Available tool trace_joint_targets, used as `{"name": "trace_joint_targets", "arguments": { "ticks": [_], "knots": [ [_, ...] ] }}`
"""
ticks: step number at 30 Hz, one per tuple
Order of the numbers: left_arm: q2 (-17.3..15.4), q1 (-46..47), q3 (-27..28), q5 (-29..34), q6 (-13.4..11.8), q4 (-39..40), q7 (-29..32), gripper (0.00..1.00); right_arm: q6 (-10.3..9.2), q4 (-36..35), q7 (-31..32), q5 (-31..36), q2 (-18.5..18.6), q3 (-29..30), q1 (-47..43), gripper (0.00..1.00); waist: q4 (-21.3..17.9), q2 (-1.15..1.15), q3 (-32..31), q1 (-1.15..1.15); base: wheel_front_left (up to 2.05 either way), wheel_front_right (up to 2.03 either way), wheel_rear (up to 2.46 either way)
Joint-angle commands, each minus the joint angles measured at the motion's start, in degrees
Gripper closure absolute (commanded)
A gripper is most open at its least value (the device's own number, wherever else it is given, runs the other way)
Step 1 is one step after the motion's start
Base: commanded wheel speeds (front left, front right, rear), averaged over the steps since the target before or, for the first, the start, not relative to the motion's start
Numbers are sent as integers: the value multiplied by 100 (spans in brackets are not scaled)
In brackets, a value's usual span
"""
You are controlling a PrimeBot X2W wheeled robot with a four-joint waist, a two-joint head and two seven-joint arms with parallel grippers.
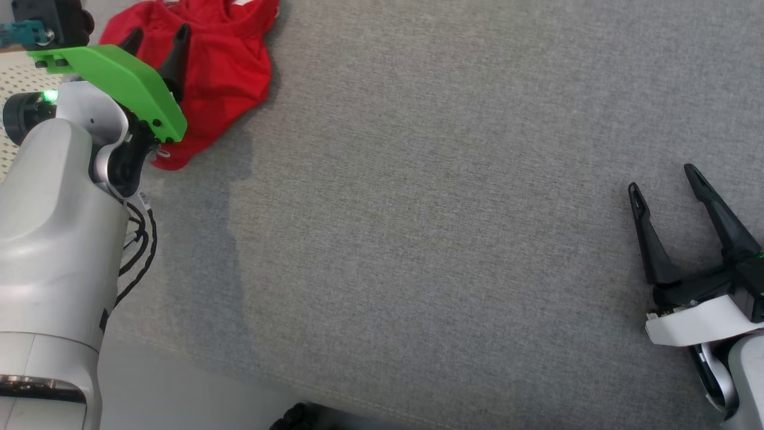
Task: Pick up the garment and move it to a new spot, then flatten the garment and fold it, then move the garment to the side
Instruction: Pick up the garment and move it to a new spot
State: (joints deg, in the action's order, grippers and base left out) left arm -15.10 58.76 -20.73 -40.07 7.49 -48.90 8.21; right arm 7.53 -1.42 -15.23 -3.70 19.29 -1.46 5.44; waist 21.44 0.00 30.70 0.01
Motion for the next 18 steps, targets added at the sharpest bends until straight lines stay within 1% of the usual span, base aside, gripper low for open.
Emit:
{"name": "trace_joint_targets", "arguments": {
  "ticks": [1, 8, 9, 10, 14, 18],
  "knots": [
    [-52, 135, -59, -121, -6, -155, 32, 0, -8, 100, 17, 37, 14, 27, 53, 0, -390, 0, 442, -1, 0, 0, 0],
    [-180, 186, -391, -432, -5, -750, 47, 0, -11, 131, 44, 90, -45, 15, 95, 0, -602, 0, 616, -1, 0, 0, 0],
    [-192, 175, -429, -454, -5, -806, 18, 23, -11, 135, 46, 99, -58, 19, 100, 0, -623, 0, 622, -1, 0, 0, 0],
    [-203, 168, -483, -492, -5, -856, -25, 100, -11, 136, 52, 102, -74, 28, 101, 0, -648, 0, 623, -1, 0, 0, 0],
    [-271, 165, -627, -677, -6, -805, -368, 100, -11, 173, 53, 102, -128, 45, 64, 0, -714, 0, 523, -1, 0, 0, 0],
    [-405, 93, -804, -902, -4, -426, -1011, 100, -9, 228, 52, 75, -276, 5, 51, 0, -748, 0, 190, -1, 0, 0, 0]
  ]
}}
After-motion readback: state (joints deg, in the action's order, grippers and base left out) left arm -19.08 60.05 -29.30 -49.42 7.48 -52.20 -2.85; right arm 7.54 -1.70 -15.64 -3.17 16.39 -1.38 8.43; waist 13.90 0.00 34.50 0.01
